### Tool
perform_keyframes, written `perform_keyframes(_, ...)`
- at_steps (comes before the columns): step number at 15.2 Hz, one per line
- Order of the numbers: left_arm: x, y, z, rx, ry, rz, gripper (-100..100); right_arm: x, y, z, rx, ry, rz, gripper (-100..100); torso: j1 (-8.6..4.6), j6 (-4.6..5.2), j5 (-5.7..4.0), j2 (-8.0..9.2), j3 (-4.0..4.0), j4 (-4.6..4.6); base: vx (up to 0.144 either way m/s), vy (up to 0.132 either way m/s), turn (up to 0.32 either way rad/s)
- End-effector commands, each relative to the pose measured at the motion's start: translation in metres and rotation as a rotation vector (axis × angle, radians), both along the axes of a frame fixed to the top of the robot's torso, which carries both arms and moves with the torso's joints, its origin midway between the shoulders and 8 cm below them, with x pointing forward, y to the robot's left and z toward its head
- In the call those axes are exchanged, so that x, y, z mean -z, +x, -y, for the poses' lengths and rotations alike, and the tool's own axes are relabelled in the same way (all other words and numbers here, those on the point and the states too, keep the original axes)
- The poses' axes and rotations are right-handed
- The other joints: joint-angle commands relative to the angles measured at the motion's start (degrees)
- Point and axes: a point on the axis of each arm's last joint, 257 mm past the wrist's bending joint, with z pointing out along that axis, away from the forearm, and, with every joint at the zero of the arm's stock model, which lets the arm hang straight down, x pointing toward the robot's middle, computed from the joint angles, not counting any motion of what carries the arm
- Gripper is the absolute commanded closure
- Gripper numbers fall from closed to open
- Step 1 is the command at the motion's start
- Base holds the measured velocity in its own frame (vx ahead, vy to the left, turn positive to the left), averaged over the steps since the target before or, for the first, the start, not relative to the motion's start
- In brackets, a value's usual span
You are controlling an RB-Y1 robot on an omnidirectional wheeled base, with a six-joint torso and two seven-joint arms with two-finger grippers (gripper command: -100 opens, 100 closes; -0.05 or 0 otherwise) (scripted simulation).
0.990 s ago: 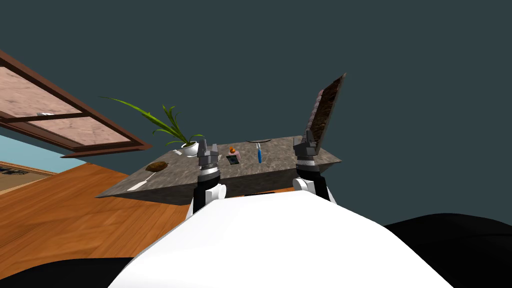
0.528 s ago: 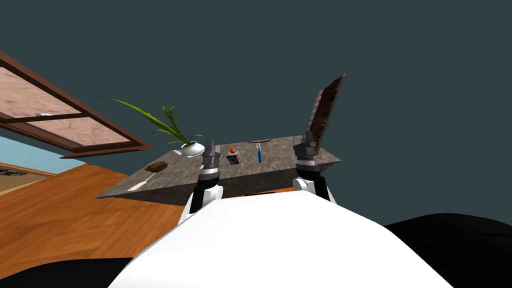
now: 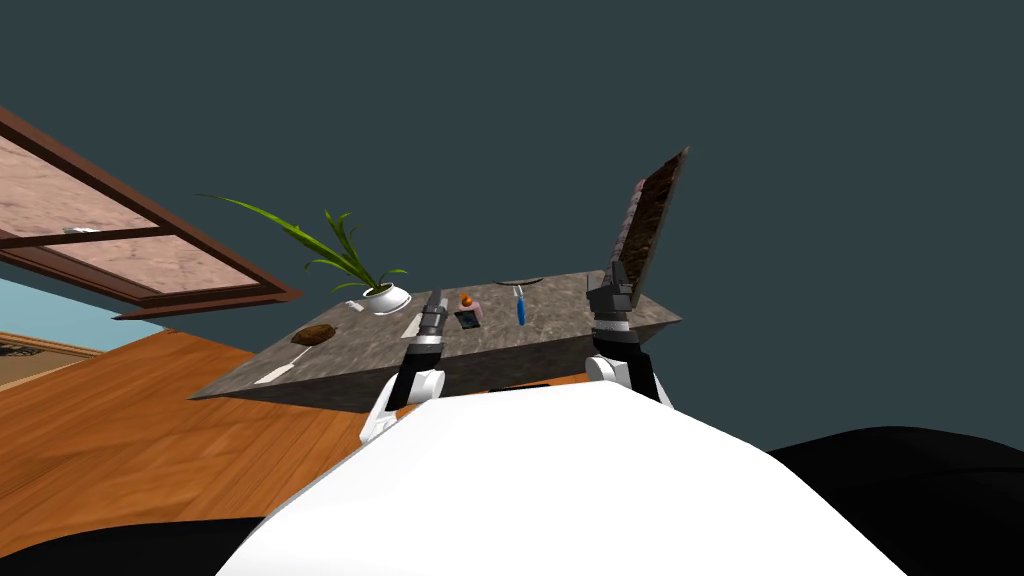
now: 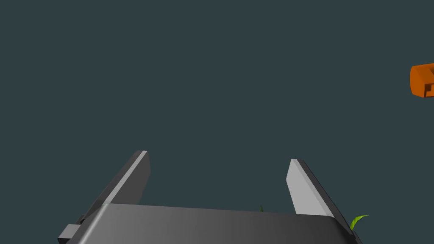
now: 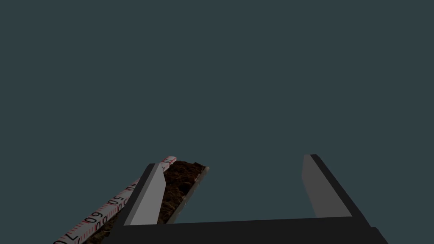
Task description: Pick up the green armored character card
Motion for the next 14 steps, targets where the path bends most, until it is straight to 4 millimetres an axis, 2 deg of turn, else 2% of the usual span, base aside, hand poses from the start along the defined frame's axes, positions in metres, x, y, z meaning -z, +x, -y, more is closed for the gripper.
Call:
perform_keyframes(1,0.020,0.008,-0.006,-0.013,0.010,-0.053,-100,0.000,0.000,0.000,0.000,0.000,0.000,0,0.00,0.00,0.00,0.00,0.00,0.00,0.000,0.025,-0.015)
perform_keyframes(8,0.080,0.033,-0.023,-0.066,0.008,-0.213,-100,0.000,0.000,0.000,0.000,0.000,0.000,0,0.01,-0.01,0.00,0.02,0.01,0.00,-0.005,0.029,-0.017)
perform_keyframes(14,0.128,0.047,-0.031,-0.106,-0.025,-0.336,-100,0.000,0.000,0.000,0.000,0.000,0.000,0,-0.02,0.00,-0.01,0.00,0.00,0.00,-0.004,0.027,-0.015)
